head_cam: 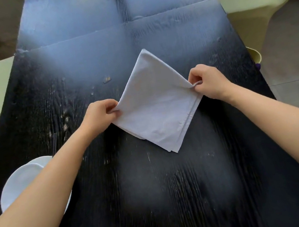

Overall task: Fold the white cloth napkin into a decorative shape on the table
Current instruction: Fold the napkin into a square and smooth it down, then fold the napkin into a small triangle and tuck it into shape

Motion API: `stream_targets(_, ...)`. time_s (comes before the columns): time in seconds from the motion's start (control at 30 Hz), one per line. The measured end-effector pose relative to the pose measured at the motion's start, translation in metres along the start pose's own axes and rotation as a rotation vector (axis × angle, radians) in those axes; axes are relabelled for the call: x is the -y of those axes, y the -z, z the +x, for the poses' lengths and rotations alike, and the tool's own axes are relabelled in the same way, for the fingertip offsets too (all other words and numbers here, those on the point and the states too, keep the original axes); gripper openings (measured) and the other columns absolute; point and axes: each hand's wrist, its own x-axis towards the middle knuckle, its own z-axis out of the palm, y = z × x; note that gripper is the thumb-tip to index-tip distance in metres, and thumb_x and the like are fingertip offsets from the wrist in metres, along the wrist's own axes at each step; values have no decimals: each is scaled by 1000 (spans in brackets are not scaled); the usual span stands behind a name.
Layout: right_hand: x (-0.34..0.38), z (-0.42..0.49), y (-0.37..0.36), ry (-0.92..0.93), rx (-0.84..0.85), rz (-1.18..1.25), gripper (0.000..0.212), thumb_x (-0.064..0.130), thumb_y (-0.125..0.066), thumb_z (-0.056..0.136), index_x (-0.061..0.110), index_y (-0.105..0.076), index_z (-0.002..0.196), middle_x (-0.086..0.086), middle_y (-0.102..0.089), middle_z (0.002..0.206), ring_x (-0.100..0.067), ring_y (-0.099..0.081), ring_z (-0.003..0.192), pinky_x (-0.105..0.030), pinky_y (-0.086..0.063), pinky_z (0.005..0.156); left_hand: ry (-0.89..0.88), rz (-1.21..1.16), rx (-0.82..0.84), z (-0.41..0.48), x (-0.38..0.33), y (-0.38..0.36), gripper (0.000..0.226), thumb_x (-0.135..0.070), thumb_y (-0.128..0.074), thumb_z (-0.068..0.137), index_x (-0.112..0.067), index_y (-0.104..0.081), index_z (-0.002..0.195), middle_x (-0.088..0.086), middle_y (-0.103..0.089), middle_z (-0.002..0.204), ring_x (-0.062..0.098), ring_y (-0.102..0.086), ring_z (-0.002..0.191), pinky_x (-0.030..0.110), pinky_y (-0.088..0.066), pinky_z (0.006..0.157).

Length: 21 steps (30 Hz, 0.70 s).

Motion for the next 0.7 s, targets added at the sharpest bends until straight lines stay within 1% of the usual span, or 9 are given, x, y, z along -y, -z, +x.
stream_targets(0.07, -5, -5, -4, 52, -81, 37, 28, -11, -48, 68, 17, -53, 65, 8, -41, 67, -21, -48, 70, -33, -41, 65, -150, 73, -206, -6, 3, -9, 11, -1, -61, 75, -6, -69, 79, 6, -63, 72, 24, -53, 74, 29, -36, 65)
stream_targets(0.13, -10, -12, -7, 70, -132, 100, 26, -15, -47, 66, 9, -56, 65, 10, -42, 67, -20, -46, 69, -17, -37, 61, -296, 98, -313, -15, 9, -17, 16, -4, -52, 73, -5, -67, 73, 7, -68, 74, 20, -50, 73, 29, -38, 64)
stream_targets(0.2, -16, -18, -10, 73, -147, 154, 25, -17, -46, 65, 4, -59, 68, 4, -48, 70, -22, -48, 71, -13, -35, 61, -371, 110, -348, -22, 15, -24, 20, -5, -46, 73, -7, -66, 72, 6, -70, 79, 20, -52, 75, 27, -40, 68)
stream_targets(0.3, -21, -24, -11, 89, -140, 211, 31, -19, -44, 64, 7, -61, 68, -12, -59, 78, -26, -55, 78, -27, -41, 69, -390, 140, -396, -28, 21, -28, 26, 1, -44, 74, -4, -69, 75, 7, -71, 84, 28, -60, 78, 27, -44, 74)
stream_targets(0.37, -21, -27, -9, 93, -125, 242, 36, -19, -44, 63, 11, -62, 67, -3, -59, 78, -21, -56, 80, -27, -42, 72, -388, 149, -419, -29, 23, -29, 27, 3, -43, 74, -3, -70, 77, 9, -71, 86, 25, -59, 82, 24, -42, 78)
stream_targets(0.47, -19, -29, -8, 83, -94, 266, 40, -19, -45, 65, 17, -62, 66, 9, -56, 79, -10, -55, 79, -14, -39, 71, -376, 137, -405, -29, 24, -27, 28, 12, -47, 70, -4, -68, 79, 9, -70, 88, 20, -55, 87, 20, -39, 81)
stream_targets(0.57, -19, -29, -8, 72, -78, 256, 39, -18, -45, 68, 17, -63, 67, 3, -57, 83, -16, -56, 85, -12, -39, 73, -153, 5, -383, -34, 19, -31, 29, 10, -50, 75, -9, -65, 91, 5, -68, 92, 23, -59, 86, 26, -44, 80)
stream_targets(0.63, -18, -32, -7, 81, -67, 223, 38, -16, -45, 70, 17, -64, 69, 1, -59, 88, -19, -55, 92, -9, -37, 77, 159, -242, -393, -39, 8, -32, 26, -2, -53, 83, -15, -59, 104, 0, -65, 95, 19, -60, 86, 26, -46, 80)
stream_targets(0.7, -16, -38, -6, 83, -47, 185, 37, -14, -45, 71, 18, -65, 71, 0, -61, 94, -18, -52, 96, -3, -34, 81, 363, -575, -374, -44, -7, -29, 21, -12, -53, 89, -16, -55, 109, 2, -64, 98, 15, -62, 87, 28, -50, 82)
